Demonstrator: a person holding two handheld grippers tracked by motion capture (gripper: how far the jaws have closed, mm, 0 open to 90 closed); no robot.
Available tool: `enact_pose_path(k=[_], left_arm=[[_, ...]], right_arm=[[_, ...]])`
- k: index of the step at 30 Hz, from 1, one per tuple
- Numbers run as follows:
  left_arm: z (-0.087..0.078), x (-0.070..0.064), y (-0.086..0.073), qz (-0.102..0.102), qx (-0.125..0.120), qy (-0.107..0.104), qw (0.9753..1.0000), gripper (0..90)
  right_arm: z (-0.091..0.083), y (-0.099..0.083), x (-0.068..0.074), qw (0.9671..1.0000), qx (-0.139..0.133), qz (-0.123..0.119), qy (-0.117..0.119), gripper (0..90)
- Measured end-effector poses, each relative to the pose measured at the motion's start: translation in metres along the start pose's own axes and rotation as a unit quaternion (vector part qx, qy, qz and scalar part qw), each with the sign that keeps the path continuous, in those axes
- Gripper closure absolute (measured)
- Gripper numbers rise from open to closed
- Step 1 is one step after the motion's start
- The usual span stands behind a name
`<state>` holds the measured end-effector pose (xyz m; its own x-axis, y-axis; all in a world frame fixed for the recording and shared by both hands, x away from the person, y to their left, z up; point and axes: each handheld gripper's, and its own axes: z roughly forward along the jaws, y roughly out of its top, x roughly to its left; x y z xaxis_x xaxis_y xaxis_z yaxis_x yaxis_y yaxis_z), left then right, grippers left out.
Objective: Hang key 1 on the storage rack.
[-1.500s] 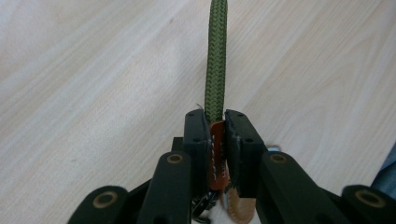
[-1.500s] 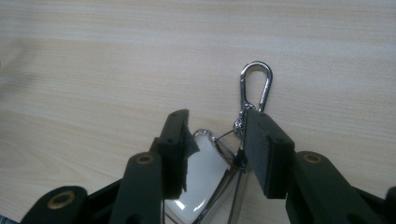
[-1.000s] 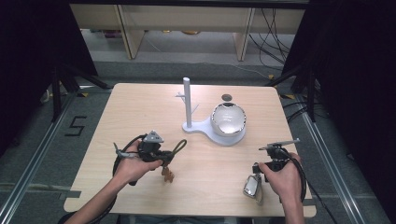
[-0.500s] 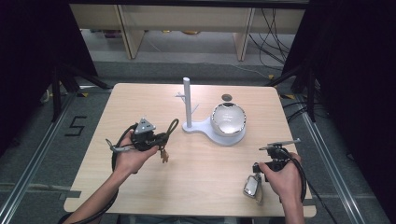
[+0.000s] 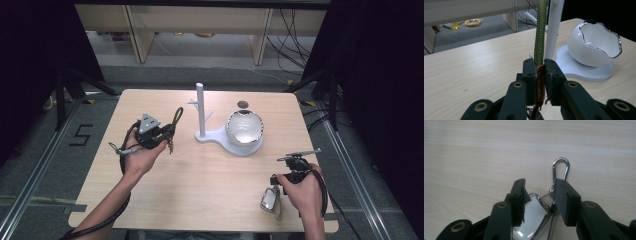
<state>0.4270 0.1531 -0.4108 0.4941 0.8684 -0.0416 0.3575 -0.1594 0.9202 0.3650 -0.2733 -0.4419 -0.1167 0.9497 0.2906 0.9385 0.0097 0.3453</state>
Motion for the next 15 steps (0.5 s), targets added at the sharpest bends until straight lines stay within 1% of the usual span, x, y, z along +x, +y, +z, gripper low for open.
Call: enact_pose_path(k=[1, 2, 3, 4, 5, 7, 9, 10, 11, 12, 15], left_arm=[[0.001, 0.0, 0.001, 0.0, 0.0, 0.004, 1.0, 79.2], [0.003, 0.0, 0.003, -0.003, -0.003, 0.006, 1.0, 79.2], [0.004, 0.001, 0.004, -0.002, -0.001, 0.008, 1.0, 79.1], [0.005, 0.001, 0.004, -0.004, -0.003, 0.009, 1.0, 79.2], [0.007, 0.0, 0.005, -0.001, -0.001, 0.011, 0.9999, 79.1], [0.01, 0.0, 0.008, -0.002, -0.002, 0.013, 0.9999, 79.1], [0.012, 0.0, 0.011, 0.002, -0.004, 0.017, 0.9998, 79.1], [0.013, 0.0, 0.012, 0.003, -0.007, 0.02, 0.9998, 79.1], [0.014, 0.0, 0.014, 0.006, -0.007, 0.021, 0.9997, 79.1], [0.015, -0.001, 0.018, 0.011, -0.012, 0.026, 0.9995, 79.1], [0.017, -0.003, 0.022, 0.016, -0.012, 0.028, 0.9994, 79.1]], right_arm=[[0.0, 0.0, 0.0, 1.0, 0.0, 0.0, 0.0, 61.6], [0.0, 0.0, 0.0, 1.0, 0.008, 0.002, 0.002, 61.6], [0.0, 0.0, 0.0, 1.0, 0.006, -0.001, 0.002, 61.6], [0.0, 0.0, 0.0, 1.0, 0.006, 0.003, 0.003, 61.6], [0.0, 0.0, 0.0, 1.0, 0.006, 0.0, 0.005, 61.6], [0.0, 0.0, 0.0, 1.0, 0.006, 0.003, 0.001, 61.7], [0.0, 0.0, 0.0, 1.0, 0.007, 0.002, 0.004, 61.7], [0.0, 0.0, -0.002, 0.9999, 0.01, -0.01, 0.0, 61.8], [0.0, 0.0, -0.002, 0.9999, 0.01, -0.01, 0.0, 61.8], [0.0, 0.0, -0.004, 0.9998, 0.009, -0.015, 0.001, 61.8], [0.0, 0.0, -0.004, 0.9998, 0.009, -0.015, 0.002, 61.8]])
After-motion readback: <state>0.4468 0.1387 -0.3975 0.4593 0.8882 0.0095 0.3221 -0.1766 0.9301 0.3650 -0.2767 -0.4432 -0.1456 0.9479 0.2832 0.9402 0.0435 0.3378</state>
